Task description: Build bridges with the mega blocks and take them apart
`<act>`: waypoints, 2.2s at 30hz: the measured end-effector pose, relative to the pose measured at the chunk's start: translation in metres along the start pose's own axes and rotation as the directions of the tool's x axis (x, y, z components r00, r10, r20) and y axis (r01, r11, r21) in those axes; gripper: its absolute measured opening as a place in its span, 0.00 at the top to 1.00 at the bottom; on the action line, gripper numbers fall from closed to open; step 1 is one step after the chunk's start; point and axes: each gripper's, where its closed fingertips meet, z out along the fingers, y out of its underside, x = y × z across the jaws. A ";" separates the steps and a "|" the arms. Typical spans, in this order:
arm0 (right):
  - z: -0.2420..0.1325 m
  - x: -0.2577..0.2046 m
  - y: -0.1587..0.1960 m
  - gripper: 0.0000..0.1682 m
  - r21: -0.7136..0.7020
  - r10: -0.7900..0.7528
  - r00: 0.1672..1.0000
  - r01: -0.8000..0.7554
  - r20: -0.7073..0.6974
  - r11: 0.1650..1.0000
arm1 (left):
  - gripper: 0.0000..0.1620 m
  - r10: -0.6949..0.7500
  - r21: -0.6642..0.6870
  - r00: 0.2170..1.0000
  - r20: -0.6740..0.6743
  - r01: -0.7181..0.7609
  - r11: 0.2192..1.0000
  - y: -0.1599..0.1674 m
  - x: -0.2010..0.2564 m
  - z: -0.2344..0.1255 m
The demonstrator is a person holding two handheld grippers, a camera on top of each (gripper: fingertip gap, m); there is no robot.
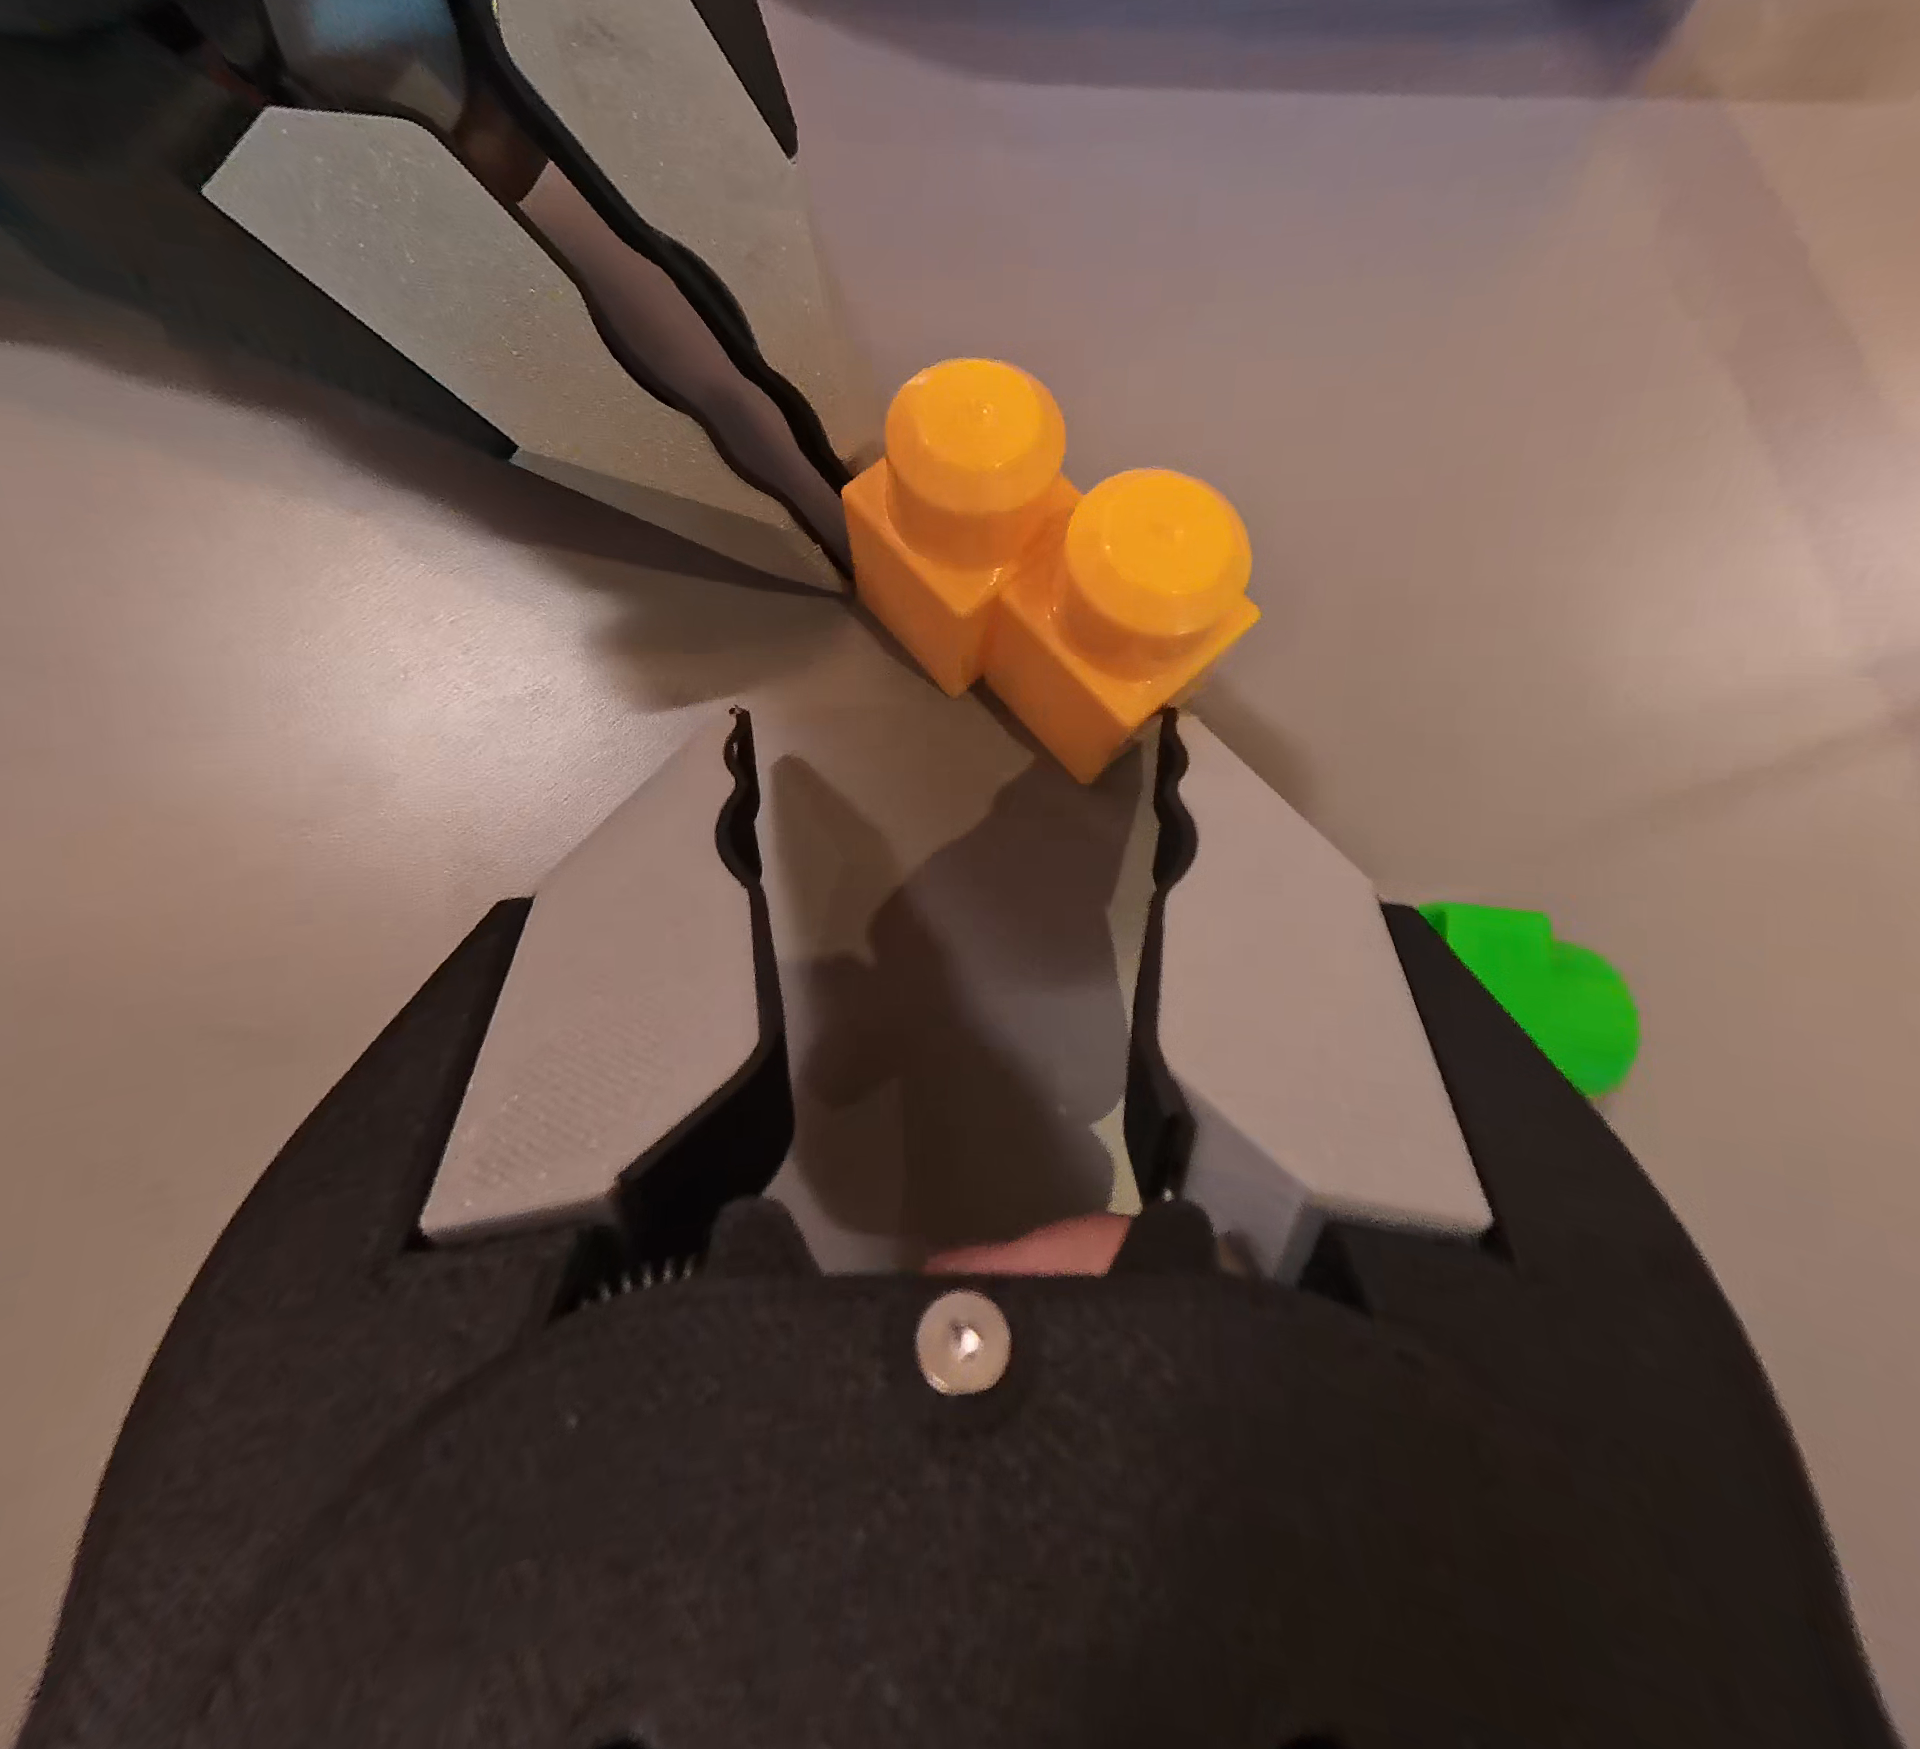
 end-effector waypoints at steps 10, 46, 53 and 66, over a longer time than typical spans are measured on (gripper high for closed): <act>-0.005 0.010 -0.003 0.51 0.094 0.219 0.959 -0.205 -0.178 0.974 | 0.94 -0.018 0.021 1.000 0.010 0.018 1.000 -0.003 -0.003 0.003; 0.019 0.026 0.000 0.42 0.161 0.547 0.638 -0.560 -0.542 0.813 | 0.92 -0.076 0.053 0.985 0.156 0.068 0.996 0.002 -0.043 -0.012; 0.023 0.037 -0.003 0.43 0.151 0.534 0.638 -0.554 -0.554 0.819 | 0.92 -0.069 0.048 0.986 0.154 0.062 0.997 0.003 -0.043 -0.011; 0.023 0.040 -0.003 0.50 0.155 0.529 0.637 -0.547 -0.560 0.823 | 0.93 -0.049 0.034 0.987 0.156 0.044 0.998 0.004 -0.041 -0.009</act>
